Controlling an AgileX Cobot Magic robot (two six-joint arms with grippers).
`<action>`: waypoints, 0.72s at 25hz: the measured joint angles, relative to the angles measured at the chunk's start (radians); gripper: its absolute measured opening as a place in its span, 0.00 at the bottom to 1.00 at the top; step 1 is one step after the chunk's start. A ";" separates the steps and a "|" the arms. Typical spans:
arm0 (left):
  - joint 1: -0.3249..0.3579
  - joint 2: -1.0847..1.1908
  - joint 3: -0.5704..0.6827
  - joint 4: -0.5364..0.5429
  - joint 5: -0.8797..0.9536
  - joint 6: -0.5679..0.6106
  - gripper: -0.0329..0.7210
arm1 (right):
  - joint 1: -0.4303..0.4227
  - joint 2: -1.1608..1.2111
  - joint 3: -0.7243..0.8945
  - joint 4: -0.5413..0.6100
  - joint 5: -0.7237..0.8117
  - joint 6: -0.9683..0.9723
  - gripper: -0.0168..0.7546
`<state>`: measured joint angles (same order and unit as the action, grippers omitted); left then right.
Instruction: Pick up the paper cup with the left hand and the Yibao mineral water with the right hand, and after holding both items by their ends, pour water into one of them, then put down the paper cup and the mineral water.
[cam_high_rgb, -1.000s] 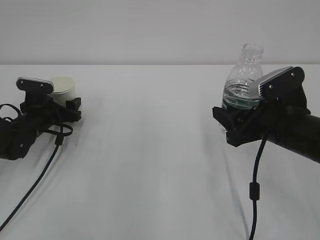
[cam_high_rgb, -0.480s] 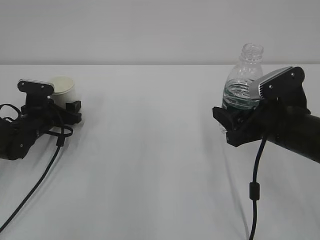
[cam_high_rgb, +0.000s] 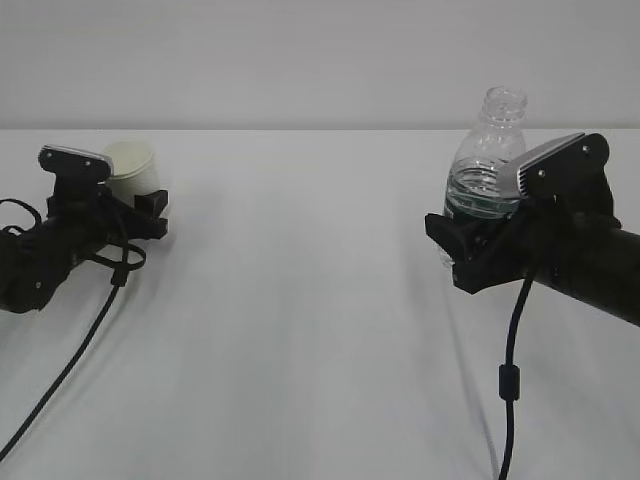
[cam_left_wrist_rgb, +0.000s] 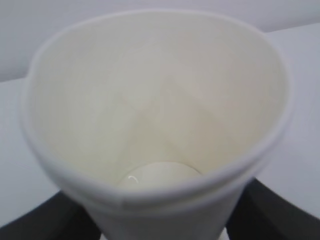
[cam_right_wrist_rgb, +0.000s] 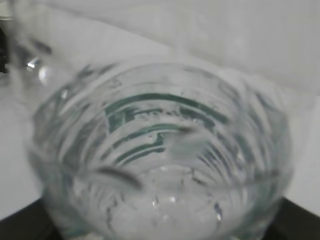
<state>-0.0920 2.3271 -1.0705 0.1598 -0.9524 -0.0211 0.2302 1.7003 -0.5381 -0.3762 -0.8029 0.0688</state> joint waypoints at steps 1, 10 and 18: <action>0.000 -0.011 0.000 0.019 0.009 -0.008 0.66 | 0.000 0.000 0.000 0.000 0.000 0.000 0.67; 0.000 -0.077 0.000 0.255 0.031 -0.189 0.66 | 0.000 0.000 0.000 0.000 0.000 0.000 0.67; 0.000 -0.154 0.000 0.532 0.032 -0.390 0.66 | 0.000 0.000 0.000 0.000 -0.013 0.001 0.67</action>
<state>-0.0920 2.1729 -1.0705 0.6915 -0.9208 -0.4112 0.2302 1.7003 -0.5381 -0.3762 -0.8157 0.0695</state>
